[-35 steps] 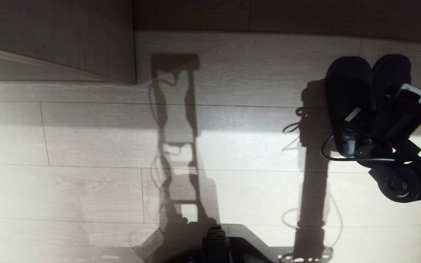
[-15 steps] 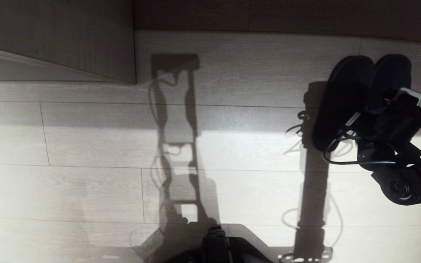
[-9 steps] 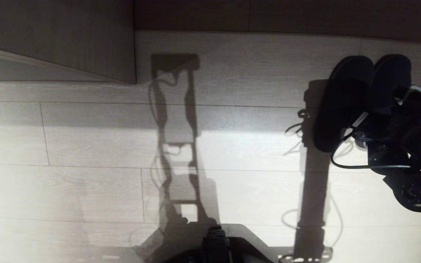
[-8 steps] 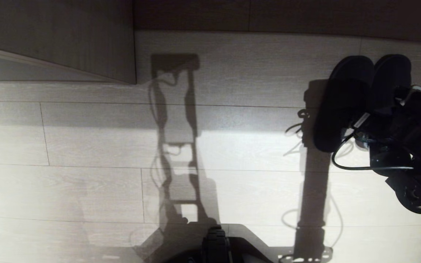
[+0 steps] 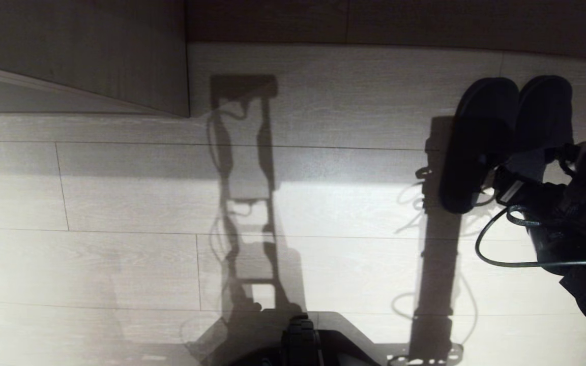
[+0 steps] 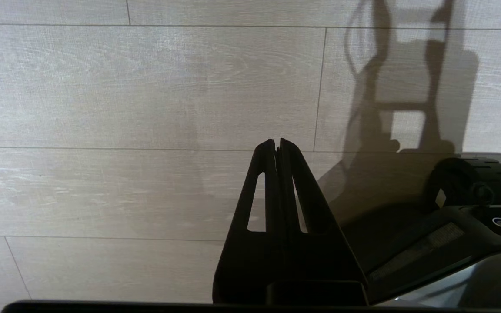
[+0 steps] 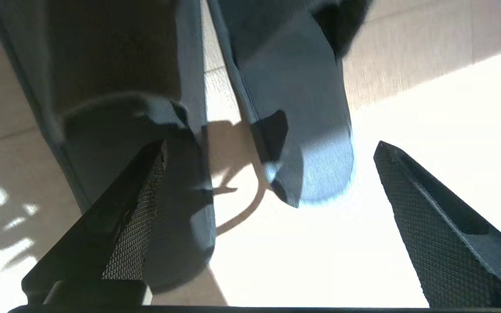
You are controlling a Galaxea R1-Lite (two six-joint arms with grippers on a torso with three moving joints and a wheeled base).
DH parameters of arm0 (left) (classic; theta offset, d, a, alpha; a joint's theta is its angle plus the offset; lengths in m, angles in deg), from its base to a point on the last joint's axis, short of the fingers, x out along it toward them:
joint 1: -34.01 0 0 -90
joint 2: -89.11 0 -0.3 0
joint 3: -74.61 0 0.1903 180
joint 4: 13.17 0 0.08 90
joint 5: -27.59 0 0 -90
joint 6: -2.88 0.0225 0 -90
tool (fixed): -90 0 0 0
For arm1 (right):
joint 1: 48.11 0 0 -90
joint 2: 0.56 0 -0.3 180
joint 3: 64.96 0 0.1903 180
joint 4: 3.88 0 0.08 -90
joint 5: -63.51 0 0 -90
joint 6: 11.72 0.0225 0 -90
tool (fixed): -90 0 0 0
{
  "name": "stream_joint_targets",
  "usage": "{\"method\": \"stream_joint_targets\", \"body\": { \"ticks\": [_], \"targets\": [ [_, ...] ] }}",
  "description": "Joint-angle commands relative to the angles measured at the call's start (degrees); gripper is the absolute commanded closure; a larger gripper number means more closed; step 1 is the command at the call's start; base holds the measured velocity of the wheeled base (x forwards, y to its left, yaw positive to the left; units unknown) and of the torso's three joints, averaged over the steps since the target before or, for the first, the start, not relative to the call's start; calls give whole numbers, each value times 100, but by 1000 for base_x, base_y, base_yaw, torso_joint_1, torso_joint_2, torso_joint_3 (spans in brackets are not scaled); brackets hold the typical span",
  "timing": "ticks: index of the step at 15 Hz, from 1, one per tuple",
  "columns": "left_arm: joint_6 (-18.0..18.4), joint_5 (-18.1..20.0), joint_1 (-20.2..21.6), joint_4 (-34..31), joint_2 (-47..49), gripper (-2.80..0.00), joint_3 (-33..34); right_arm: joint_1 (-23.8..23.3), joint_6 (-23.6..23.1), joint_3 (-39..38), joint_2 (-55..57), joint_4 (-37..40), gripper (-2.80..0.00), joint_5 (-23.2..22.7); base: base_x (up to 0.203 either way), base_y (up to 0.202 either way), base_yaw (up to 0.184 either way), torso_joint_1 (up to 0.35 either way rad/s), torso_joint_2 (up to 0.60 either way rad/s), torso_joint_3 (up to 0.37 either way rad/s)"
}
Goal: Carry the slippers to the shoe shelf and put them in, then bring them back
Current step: Pick up the slippers on the floor
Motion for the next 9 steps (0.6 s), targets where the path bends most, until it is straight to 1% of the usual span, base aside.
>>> {"method": "stream_joint_targets", "body": {
  "ticks": [1, 5, 8, 9],
  "targets": [
    [-2, -1, 1, 2, 2, 0, 0, -26, 101, -83, 20, -51, -280, -1, 0, 0, 0, 0, 0, 0],
    [-2, -1, 1, 2, 2, 0, 0, -128, 170, 103, 325, -131, -280, -270, 0, 0, 0, 0, 0, 0],
    [-2, -1, 1, 2, 2, 0, 0, -252, 176, 554, 640, -123, -280, -493, 0, 0, 0, 0, 0, 0],
    [-2, -1, 1, 2, 2, 0, 0, -269, 172, 597, 671, -120, -280, -550, 0, 0, 0, 0, 0, 0]
  ]
}}
